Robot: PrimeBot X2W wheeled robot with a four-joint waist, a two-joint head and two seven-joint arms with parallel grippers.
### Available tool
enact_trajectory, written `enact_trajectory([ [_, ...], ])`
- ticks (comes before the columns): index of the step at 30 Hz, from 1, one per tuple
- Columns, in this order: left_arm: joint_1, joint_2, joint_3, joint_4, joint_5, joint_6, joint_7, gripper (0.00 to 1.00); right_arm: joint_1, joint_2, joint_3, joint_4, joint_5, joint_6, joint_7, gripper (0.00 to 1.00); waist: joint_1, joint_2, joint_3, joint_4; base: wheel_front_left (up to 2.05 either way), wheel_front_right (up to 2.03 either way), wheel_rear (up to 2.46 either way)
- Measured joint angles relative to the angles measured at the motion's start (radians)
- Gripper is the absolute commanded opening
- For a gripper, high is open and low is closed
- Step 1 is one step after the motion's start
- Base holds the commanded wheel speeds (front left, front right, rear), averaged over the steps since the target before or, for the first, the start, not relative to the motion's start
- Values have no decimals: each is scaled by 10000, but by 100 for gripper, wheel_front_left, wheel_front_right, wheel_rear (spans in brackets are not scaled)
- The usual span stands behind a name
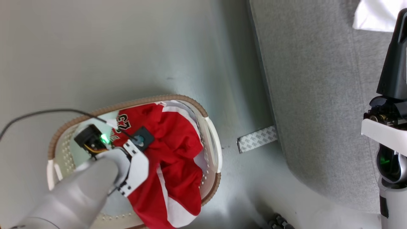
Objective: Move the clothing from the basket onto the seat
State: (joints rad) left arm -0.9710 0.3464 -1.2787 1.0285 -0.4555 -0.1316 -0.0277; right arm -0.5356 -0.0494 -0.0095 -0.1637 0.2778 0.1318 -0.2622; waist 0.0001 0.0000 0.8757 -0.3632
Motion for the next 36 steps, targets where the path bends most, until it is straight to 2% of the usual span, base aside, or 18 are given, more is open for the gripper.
enact_trajectory([
  [13, 997, -811, -8, -286, -1455, 0, -1691, 0, 437, 2, -134, 656, -872, 0, 0, 100, -1, 0, -2244, 467, 0, 0, 0],
  [23, 1711, -1099, 242, -1122, -2184, 2, -2293, 0, 1157, 6, 75, 1392, -1143, 0, 0, 100, -2, 0, -4231, 923, 0, 0, 0],
  [30, 2250, -968, 1287, -2915, -2282, 372, -2353, 0, 1602, 10, 366, 1910, -1212, 0, -2, 100, -2, 0, -5493, 1307, 0, 0, 0],
  [36, 2601, -621, 2272, -4663, -2265, 708, -2362, 0, 2024, 10, 464, 2159, -1147, 0, 0, 100, -2, 0, -6329, 1789, 0, 0, 0],
])
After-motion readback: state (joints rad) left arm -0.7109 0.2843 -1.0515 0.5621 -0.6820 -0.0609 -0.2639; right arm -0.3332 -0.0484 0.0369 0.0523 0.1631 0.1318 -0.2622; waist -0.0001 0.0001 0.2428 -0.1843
